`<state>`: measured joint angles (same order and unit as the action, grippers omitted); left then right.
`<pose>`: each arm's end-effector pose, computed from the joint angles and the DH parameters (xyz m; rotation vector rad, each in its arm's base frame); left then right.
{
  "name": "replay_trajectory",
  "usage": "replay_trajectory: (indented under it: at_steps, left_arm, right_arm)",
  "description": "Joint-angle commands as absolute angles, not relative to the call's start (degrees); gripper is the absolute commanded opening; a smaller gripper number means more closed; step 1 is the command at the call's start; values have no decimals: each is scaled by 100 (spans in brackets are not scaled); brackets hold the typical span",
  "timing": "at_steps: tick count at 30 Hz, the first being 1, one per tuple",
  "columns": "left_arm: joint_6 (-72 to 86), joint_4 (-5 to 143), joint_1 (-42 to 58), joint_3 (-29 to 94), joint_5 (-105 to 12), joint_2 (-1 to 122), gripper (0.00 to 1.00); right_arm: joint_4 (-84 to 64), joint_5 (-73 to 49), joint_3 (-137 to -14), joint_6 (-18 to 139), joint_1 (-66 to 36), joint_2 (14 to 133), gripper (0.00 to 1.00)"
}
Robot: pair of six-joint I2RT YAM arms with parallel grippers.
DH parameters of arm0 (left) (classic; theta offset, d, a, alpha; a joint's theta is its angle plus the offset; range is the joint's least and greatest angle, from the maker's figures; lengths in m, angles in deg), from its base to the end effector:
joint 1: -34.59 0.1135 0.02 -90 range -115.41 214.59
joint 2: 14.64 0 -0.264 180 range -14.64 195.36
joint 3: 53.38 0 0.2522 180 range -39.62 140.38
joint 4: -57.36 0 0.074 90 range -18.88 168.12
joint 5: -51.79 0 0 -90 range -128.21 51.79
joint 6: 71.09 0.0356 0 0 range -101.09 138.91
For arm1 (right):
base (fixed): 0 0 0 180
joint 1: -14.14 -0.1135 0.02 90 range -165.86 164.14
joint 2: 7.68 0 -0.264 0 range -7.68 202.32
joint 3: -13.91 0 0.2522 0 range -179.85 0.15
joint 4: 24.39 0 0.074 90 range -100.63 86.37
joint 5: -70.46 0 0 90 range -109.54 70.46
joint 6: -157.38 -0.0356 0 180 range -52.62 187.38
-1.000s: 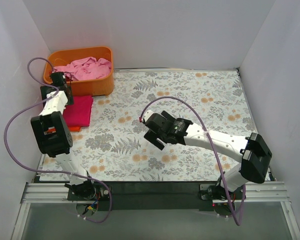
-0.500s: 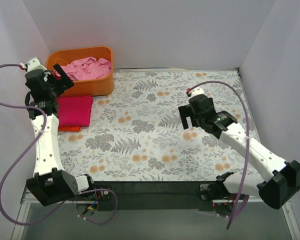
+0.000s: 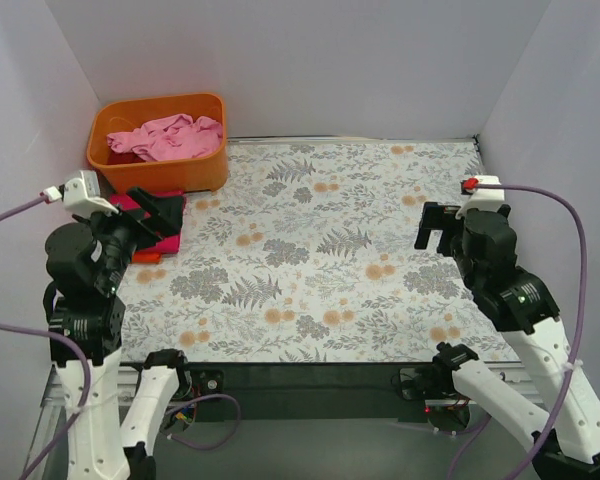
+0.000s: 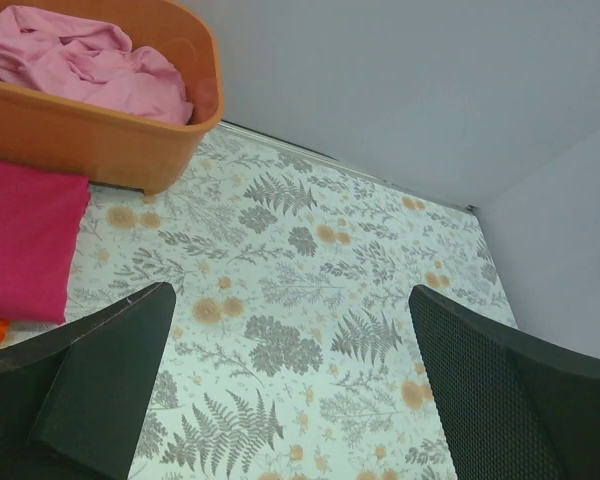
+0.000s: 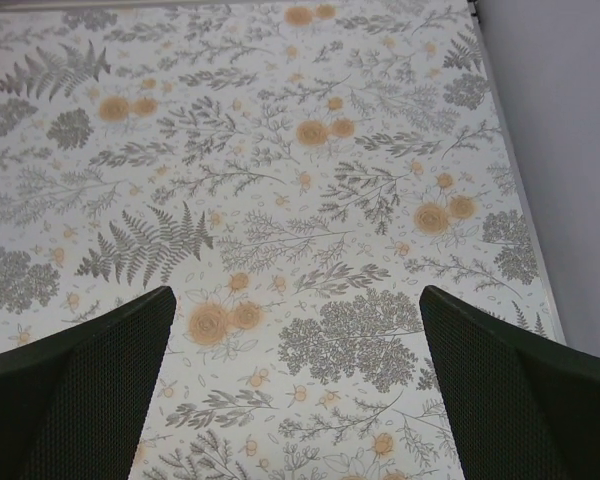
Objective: Fold and stack the t-shirts
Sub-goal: Neatly place the folded tshirt to the corner
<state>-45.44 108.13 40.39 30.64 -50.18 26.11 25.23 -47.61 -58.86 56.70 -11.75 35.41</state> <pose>0.1117 0.0039 0.4445 -0.8901 1.5528 -0.9273 0.1381 0.0484 0.3828 0.0764 1.8750 -0.0322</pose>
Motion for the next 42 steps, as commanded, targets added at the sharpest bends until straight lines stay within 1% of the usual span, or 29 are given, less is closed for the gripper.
replay_trajectory:
  at_steps: [1,2,3,6,9,15,20,23,31,42]
  left_arm:
    - [-4445,11856,3224,2921,-3902,2124,98]
    - [-4489,11901,3074,2841,-3326,1930,98]
    - [-4559,11936,2863,2753,-3163,1415,98]
    - [-4543,11946,2729,2419,-2584,421,98]
    - [-4586,12016,2729,2261,-2171,-240,98]
    - [-4762,11683,2729,1770,-1686,-910,98]
    - [-4832,10918,2729,1251,-1413,-1384,98]
    - [-4972,10671,2729,987,-1160,-1447,98]
    - [-5438,10698,2729,749,-570,-1297,98]
    - [-5641,10759,2729,635,-534,-1060,98]
  right_arm:
    - [2286,-5161,-5760,5674,-1152,3127,98]
    - [2242,-5197,-5716,5709,-1161,2891,99]
    - [2163,-5241,-5655,5779,-1152,2775,98]
    - [1830,-5320,-5426,6016,-1152,2292,98]
    - [1618,-5346,-5215,6245,-1161,1913,98]
    - [1372,-5373,-4978,6579,-1161,1561,98]
    - [1161,-5329,-4811,6676,-1161,1482,98]
    - [1056,-5346,-4688,6711,-1161,1473,98]
    - [704,-5268,-4328,6886,-1161,1456,98]
    - [335,-5153,-3818,6817,-1152,1262,98]
